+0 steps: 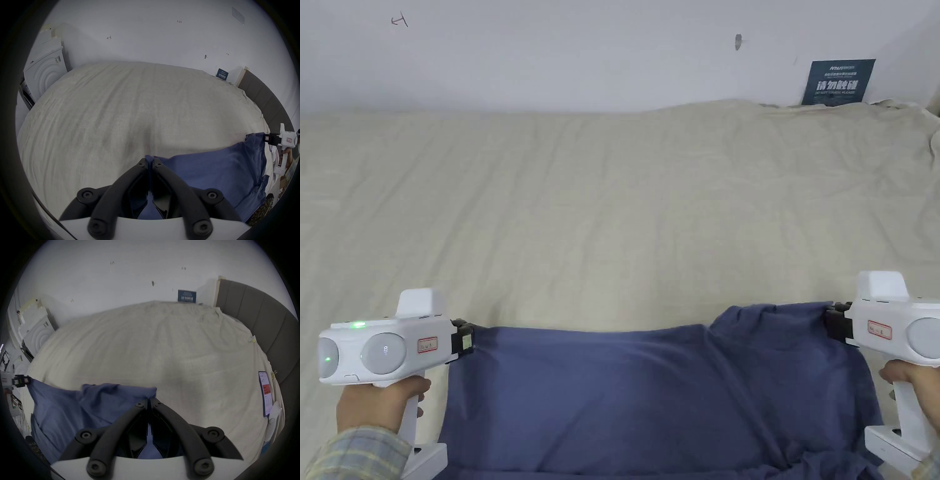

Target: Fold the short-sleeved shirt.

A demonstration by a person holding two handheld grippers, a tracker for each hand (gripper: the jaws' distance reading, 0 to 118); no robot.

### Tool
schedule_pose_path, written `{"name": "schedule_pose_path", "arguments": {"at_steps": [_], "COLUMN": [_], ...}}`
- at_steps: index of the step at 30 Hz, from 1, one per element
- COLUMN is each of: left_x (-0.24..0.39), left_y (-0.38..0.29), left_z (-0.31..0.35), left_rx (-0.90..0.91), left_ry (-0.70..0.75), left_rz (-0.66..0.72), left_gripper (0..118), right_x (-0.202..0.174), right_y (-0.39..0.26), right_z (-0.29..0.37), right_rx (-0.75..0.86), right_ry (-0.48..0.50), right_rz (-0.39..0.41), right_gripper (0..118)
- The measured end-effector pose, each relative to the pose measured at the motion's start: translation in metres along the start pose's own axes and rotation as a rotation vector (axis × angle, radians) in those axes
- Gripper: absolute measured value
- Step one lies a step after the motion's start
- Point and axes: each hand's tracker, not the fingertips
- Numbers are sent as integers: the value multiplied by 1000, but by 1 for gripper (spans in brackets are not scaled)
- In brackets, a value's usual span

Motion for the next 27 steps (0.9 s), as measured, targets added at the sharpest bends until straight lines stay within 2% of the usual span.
{"name": "schedule_pose_path", "arguments": {"at_steps": [11,19,27], "left_x": [-17,-25,-35], "left_y": [-36,-94,-161], "left_z": [65,115,126], "left_rx": [37,22,-49], "left_ry": [12,3,12], "left_rz": [31,36,59], "left_gripper": [0,0,0], "right_x": [-8,-3,2], "right_y": [-36,-96,-173], "right_z": [155,224,237], "right_rx": [152,158,39], "right_ry": [133,125,59], "right_rz": [-42,-54,-100], "right_gripper": [0,0,0]}}
